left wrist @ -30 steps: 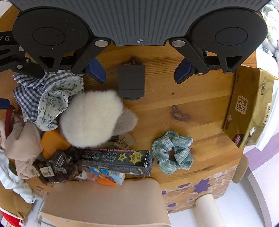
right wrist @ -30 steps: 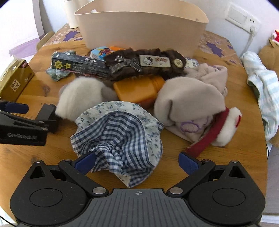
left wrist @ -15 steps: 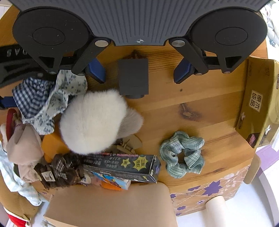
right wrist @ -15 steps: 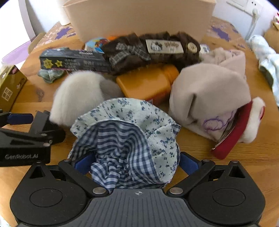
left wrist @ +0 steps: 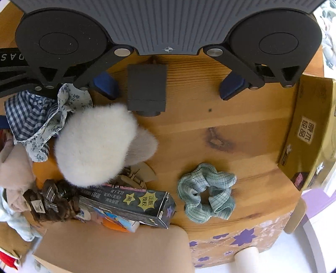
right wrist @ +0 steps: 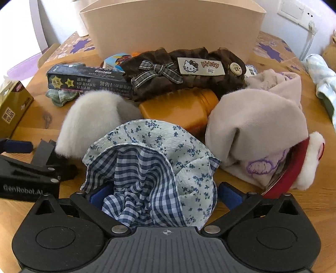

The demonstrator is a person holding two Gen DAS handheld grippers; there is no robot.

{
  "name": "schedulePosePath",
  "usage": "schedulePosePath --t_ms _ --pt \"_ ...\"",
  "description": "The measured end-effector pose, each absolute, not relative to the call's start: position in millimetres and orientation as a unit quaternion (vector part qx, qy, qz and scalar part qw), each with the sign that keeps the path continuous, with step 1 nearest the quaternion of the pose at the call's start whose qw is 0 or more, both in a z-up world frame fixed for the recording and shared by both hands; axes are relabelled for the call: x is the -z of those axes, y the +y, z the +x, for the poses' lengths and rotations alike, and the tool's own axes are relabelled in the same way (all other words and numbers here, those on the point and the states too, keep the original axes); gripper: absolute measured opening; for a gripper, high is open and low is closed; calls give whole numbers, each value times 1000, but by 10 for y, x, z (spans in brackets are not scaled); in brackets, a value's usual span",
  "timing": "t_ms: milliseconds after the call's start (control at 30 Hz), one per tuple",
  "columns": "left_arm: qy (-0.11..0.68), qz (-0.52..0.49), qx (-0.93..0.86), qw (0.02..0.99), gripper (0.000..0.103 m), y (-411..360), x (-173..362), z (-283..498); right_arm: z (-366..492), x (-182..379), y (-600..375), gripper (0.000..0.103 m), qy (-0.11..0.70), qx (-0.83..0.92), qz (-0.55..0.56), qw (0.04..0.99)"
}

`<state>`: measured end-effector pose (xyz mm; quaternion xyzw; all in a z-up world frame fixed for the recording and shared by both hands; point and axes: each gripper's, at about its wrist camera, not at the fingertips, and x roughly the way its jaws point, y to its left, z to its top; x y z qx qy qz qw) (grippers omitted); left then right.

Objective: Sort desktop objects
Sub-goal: 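Close the right gripper on the checked cloth while the left gripper grasps the black charger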

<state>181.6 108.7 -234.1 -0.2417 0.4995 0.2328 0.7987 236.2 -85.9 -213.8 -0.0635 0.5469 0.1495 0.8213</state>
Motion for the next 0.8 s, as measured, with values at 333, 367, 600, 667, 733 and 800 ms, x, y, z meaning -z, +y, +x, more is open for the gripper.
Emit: schedulePosePath --t_ms 333,367,600,667,733,800 --pt "493 -241 -235 802 90 1054 2295 1781 2378 2147 -855 102 546 -141 -61 823" --pt "491 -237 -232 806 83 1039 2274 1780 2372 2137 -859 98 544 -142 -60 825" --pt "483 -238 -233 810 39 936 2175 1801 2330 2053 -840 60 524 -182 -71 829" --pt "481 -248 -237 806 32 964 2168 1788 2327 2033 -847 50 522 -195 -72 827" --pt "477 -264 -238 803 32 1004 2173 1761 2332 2021 -867 43 523 -204 -70 825" --pt "479 -267 -240 801 32 1011 2171 1735 2328 2015 -886 33 524 -207 -67 823"
